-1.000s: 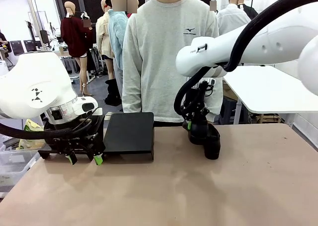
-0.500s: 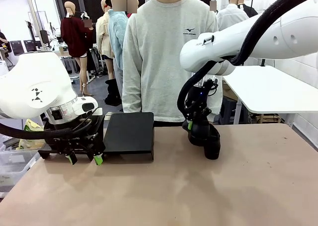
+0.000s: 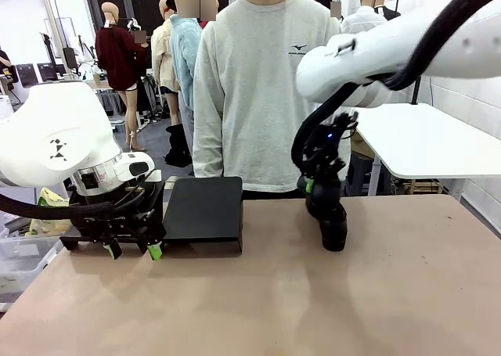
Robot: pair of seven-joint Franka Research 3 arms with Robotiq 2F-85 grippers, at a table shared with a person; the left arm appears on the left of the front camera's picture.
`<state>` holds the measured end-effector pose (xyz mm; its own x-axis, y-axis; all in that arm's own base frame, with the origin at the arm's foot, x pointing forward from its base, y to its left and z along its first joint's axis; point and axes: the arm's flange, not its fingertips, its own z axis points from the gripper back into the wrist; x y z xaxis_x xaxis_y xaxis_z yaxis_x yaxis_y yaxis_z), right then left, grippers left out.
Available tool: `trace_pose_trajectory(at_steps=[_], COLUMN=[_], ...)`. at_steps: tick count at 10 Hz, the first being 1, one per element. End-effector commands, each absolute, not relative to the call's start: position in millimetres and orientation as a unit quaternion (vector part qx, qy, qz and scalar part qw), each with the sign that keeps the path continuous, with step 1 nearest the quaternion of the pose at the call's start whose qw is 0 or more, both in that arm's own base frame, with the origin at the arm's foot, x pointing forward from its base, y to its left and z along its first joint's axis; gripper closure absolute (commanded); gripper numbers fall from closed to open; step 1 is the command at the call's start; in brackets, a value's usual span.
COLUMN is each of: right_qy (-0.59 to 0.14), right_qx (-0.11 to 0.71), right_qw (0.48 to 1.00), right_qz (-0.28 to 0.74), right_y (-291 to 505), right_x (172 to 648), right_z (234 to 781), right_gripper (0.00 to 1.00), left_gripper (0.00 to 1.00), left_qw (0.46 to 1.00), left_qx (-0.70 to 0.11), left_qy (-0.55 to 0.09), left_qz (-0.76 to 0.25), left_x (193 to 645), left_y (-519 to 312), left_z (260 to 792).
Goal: Organize the shoes by placing them on the stand.
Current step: Pick up one Shoe and place it in the middle of the table.
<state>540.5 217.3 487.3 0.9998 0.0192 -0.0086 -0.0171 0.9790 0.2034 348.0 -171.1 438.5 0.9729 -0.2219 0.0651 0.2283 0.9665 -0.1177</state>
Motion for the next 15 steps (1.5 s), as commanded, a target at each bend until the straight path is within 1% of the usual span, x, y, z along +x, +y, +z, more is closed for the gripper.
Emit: trace_pose_trajectory(at_steps=[1,2,3,4,5,7,8,9,10,15], right_qy=[0.001,0.007,0.009,0.002,-0.024,-0.044,-0.048,-0.026,-0.044,-0.044], right_qx=[0.121,0.14,0.157,0.184,0.214,0.228,0.215,0.213,0.21,0.21], right_qw=[0.992,0.988,0.983,0.977,0.97,0.962,0.961,0.963,0.967,0.967], right_qz=[0.024,0.066,0.094,0.105,0.116,0.141,0.167,0.162,0.139,0.139], right_y=[187,188,193,191,185,186,196,208,193,193], right_x=[488,458,437,421,403,374,357,365,370,370], right_z=[497,502,509,524,546,571,574,568,584,584], right_gripper=[1.0,1.0,1.0,1.0,1.0,1.0,1.0,1.0,1.0,1.0], left_gripper=[0.0,0.0,0.0,0.0,0.0,0.0,0.0,0.0,0.0,0.0], left_qw=[0.991,0.991,0.991,0.991,0.991,0.991,0.991,0.991,0.991,0.991], left_qx=[-0.06,-0.06,-0.06,-0.06,-0.06,-0.06,-0.06,-0.06,-0.06,-0.06], left_qy=[-0.026,-0.026,-0.026,-0.026,-0.026,-0.026,-0.026,-0.026,-0.026,-0.026], left_qz=[-0.116,-0.116,-0.116,-0.116,-0.116,-0.116,-0.116,-0.116,-0.116,-0.116], left_x=[348,348,348,348,348,348,348,348,348,348], left_y=[-169,-169,-169,-169,-169,-169,-169,-169,-169,-169], left_z=[438,438,438,438,438,438,438,438,438,438])
